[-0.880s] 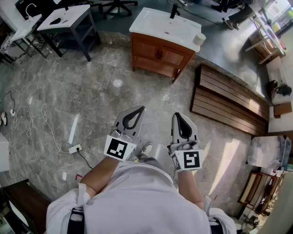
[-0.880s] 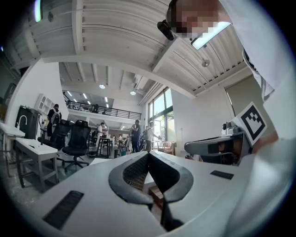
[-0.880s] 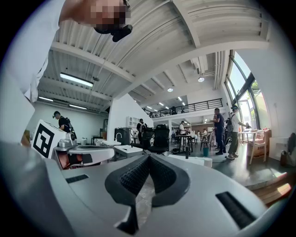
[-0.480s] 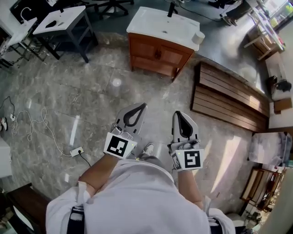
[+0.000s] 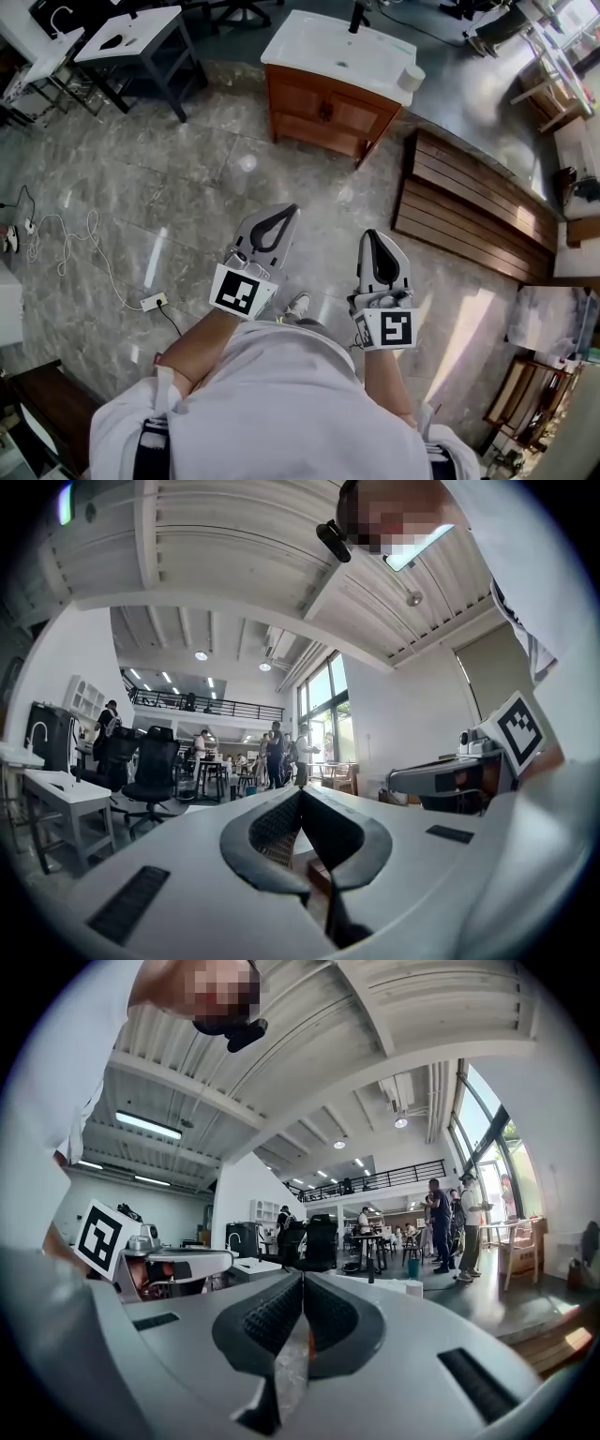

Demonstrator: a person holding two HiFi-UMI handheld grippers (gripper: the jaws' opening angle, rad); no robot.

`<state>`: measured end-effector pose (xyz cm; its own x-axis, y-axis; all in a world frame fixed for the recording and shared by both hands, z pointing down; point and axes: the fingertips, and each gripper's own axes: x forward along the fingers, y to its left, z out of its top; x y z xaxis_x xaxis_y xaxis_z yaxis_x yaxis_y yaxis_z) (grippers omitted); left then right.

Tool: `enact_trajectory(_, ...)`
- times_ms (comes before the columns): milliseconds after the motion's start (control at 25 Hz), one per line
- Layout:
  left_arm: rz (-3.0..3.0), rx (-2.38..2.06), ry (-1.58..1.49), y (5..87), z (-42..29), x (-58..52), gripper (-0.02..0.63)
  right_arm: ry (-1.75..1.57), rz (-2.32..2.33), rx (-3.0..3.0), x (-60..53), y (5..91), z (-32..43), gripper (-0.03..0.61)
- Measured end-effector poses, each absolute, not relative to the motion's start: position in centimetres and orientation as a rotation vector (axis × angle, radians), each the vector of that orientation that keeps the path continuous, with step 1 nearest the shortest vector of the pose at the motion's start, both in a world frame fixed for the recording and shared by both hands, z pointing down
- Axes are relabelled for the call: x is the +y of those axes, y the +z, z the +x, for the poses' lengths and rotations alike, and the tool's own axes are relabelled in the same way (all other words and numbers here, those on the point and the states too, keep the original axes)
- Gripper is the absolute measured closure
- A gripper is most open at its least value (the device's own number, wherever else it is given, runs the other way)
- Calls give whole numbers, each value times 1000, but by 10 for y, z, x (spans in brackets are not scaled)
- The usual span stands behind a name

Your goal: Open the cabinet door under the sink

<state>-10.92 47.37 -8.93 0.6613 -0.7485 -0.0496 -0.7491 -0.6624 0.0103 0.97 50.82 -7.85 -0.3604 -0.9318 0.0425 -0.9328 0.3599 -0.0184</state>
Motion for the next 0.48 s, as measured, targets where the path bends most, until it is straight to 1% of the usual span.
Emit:
enact_trajectory(200, -2816, 1370, 64, -82, -99, 464, 604, 81, 1728, -2613, 498, -67, 28, 545)
enact_trajectory(480, -2833, 1388, 34, -58, -104, 429, 604, 98, 1684, -2606, 462, -53, 24, 545)
